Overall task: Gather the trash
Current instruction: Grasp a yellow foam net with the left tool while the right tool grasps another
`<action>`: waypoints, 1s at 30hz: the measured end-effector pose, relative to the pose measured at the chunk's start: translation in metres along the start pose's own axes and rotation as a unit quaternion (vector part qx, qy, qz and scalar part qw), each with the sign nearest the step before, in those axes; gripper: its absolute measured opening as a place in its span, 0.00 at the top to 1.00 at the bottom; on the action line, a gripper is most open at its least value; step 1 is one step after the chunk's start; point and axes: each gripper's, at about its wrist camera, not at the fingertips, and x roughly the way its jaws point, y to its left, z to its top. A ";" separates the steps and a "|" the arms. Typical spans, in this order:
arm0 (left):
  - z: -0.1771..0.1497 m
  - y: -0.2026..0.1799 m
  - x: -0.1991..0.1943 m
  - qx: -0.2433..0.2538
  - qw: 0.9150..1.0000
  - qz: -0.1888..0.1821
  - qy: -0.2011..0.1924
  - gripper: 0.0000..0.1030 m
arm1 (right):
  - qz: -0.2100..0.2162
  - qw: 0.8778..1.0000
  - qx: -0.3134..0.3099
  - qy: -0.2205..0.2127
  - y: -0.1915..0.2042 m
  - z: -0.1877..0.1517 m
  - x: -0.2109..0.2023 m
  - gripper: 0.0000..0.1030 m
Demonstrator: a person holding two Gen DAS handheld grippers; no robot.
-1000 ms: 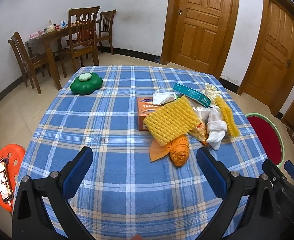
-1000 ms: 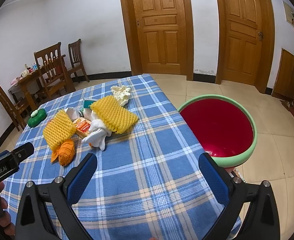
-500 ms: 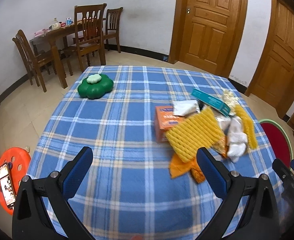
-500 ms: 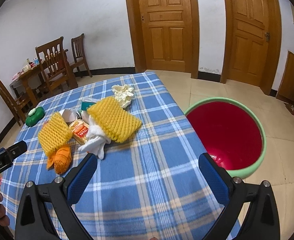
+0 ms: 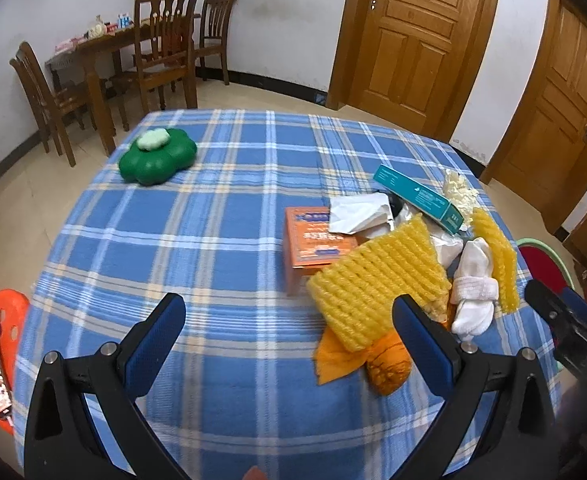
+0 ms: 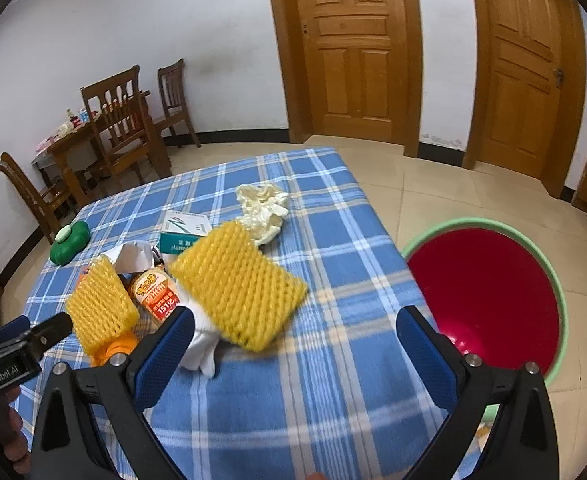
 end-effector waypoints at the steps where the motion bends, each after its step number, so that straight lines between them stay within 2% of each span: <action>1: 0.000 -0.001 0.002 -0.003 1.000 -0.003 0.002 0.01 | 0.003 1.000 -0.002 0.004 0.001 0.001 0.004 0.05; 5: 0.001 -0.007 0.012 -0.008 1.000 -0.016 0.013 0.05 | 0.019 1.000 -0.003 0.022 -0.001 0.003 0.020 0.15; 8: 0.001 -0.010 0.019 -0.010 0.999 -0.033 0.022 0.13 | 0.031 0.999 0.004 0.040 -0.003 0.002 0.032 0.25; 14: 0.000 -0.011 0.024 -0.026 0.996 -0.074 0.030 0.40 | 0.052 0.997 0.014 0.057 -0.007 -0.002 0.040 0.40; 18: -0.002 -0.010 0.024 -0.037 0.993 -0.103 0.038 0.65 | 0.063 0.995 0.025 0.069 -0.009 -0.004 0.044 0.48; 22: -0.003 -0.009 0.020 -0.039 0.992 -0.118 0.036 0.79 | 0.070 0.993 0.039 0.085 -0.013 -0.006 0.051 0.61; 27: -0.003 -0.009 0.010 -0.035 0.991 -0.127 0.027 0.82 | 0.071 0.993 0.049 0.081 -0.017 -0.007 0.051 0.80; 28: -0.003 -0.010 0.008 -0.035 0.991 -0.130 0.025 0.82 | 0.070 0.993 0.050 0.079 -0.018 -0.007 0.051 0.87; 30: -0.003 -0.009 0.004 -0.033 0.990 -0.133 0.021 0.82 | 0.069 0.993 0.055 0.075 -0.021 -0.007 0.049 0.89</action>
